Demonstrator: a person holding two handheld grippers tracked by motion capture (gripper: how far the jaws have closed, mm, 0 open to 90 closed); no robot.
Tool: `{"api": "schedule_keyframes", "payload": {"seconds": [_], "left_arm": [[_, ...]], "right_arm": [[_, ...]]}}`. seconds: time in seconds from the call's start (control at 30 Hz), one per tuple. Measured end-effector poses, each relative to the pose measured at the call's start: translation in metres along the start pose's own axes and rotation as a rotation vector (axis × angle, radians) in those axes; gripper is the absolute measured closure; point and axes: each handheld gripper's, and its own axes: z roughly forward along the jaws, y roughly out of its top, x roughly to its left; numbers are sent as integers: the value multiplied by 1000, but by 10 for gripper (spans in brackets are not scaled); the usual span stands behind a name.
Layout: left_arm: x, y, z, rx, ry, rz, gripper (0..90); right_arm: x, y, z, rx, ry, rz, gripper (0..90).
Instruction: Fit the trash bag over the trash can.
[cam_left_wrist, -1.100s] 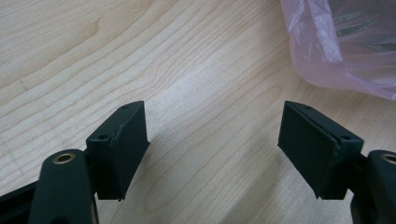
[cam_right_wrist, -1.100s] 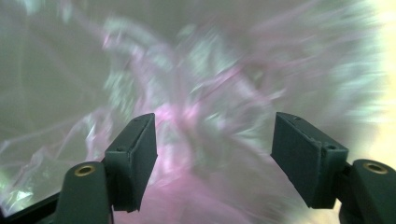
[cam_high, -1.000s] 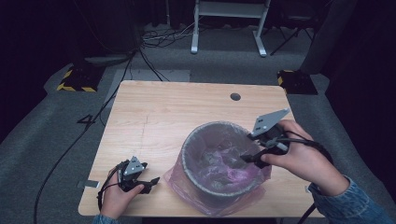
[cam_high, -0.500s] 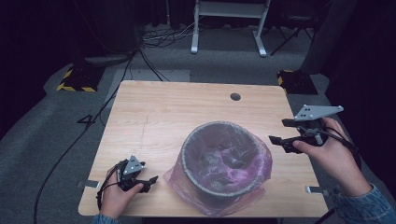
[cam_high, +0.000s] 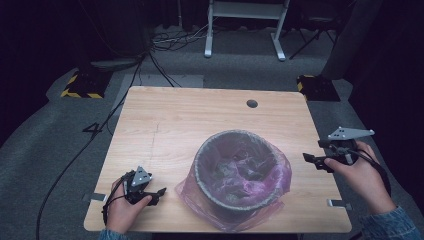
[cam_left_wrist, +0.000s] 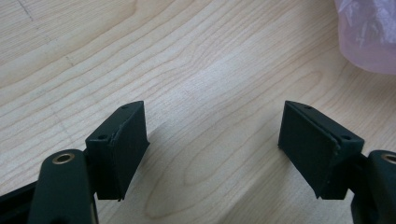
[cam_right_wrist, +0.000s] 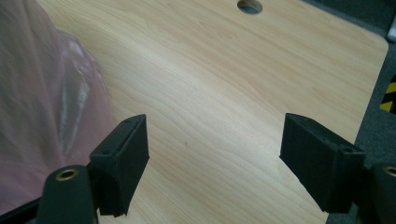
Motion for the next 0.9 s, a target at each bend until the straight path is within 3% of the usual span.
{"api": "schedule_keyframes", "payload": {"seconds": [0.33,0.57,0.9], "left_arm": [[3,-2,-1,-5,7,-15,234],[5,-4,-2,-10,5,-23,233],[7,-6,-4,-15,9,-23,233]], "right_arm": [[-13,-44,21,39,-21,27,216],[-13,-70,32,51,-4,26,215],[-10,-107,43,47,-20,51,216]]}}
